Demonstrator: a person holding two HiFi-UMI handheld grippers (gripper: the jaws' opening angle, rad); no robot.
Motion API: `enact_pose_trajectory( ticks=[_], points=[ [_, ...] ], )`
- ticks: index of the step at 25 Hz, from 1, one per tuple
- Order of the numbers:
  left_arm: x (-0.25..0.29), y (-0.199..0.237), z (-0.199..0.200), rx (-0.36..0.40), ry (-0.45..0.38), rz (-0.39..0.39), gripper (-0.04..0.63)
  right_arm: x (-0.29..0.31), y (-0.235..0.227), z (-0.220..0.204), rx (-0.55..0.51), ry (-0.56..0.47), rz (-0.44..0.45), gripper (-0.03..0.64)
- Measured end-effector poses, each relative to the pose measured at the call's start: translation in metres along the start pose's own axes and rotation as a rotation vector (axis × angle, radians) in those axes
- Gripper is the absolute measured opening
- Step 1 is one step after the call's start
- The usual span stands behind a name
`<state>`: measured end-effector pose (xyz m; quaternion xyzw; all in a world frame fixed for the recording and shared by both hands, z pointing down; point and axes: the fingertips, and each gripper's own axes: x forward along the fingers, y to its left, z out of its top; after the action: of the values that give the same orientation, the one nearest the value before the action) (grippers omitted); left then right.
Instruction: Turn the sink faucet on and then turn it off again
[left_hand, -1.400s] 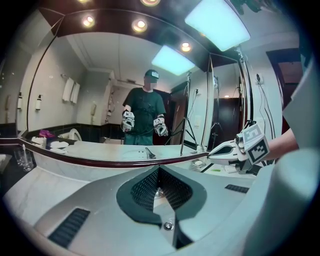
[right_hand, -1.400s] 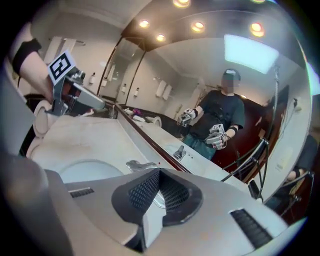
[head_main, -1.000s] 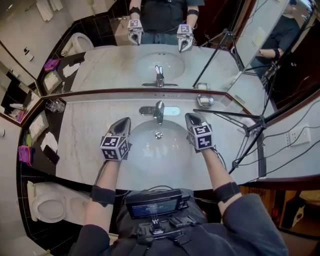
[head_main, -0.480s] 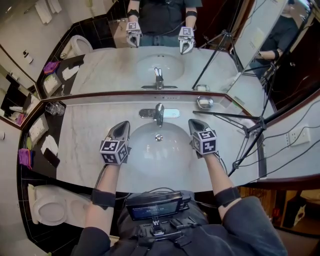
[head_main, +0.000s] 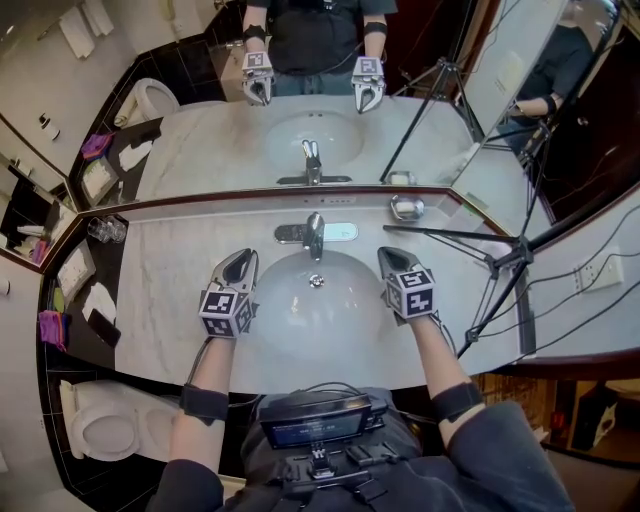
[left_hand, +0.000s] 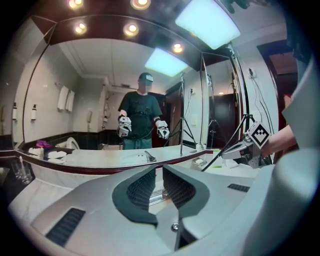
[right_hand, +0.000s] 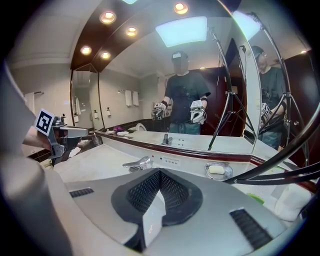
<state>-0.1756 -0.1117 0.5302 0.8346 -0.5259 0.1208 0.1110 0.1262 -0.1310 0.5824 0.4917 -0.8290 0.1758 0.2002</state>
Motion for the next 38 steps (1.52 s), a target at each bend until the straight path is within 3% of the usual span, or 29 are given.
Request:
enact_pose_trajectory(
  ticks=[1, 6, 10, 14, 20, 30, 38],
  points=[
    [0.003, -0.001, -0.001, 0.016, 0.005, -0.011, 0.065, 0.000, -0.001, -0.001, 0.001, 0.004, 0.001, 0.018],
    [0.018, -0.008, -0.009, 0.147, 0.063, -0.068, 0.106, 0.003, -0.007, -0.011, 0.003, 0.030, 0.004, 0.018],
    [0.034, -0.028, -0.019, 0.384, 0.135, -0.140, 0.163, 0.008, -0.012, -0.018, 0.001, 0.046, 0.007, 0.018],
    [0.051, -0.044, -0.027, 0.567, 0.177, -0.160, 0.226, 0.014, -0.017, -0.023, 0.001, 0.062, 0.006, 0.018],
    [0.081, -0.064, -0.055, 0.857, 0.228, -0.218, 0.255, 0.020, -0.015, -0.025, -0.004, 0.073, 0.003, 0.018],
    [0.131, -0.075, -0.082, 1.003, 0.258, -0.270, 0.264, 0.023, -0.025, -0.029, -0.018, 0.102, -0.024, 0.018],
    [0.163, -0.085, -0.096, 1.009, 0.277, -0.302, 0.264, 0.015, -0.041, -0.029, 0.011, 0.115, -0.070, 0.018]
  ],
)
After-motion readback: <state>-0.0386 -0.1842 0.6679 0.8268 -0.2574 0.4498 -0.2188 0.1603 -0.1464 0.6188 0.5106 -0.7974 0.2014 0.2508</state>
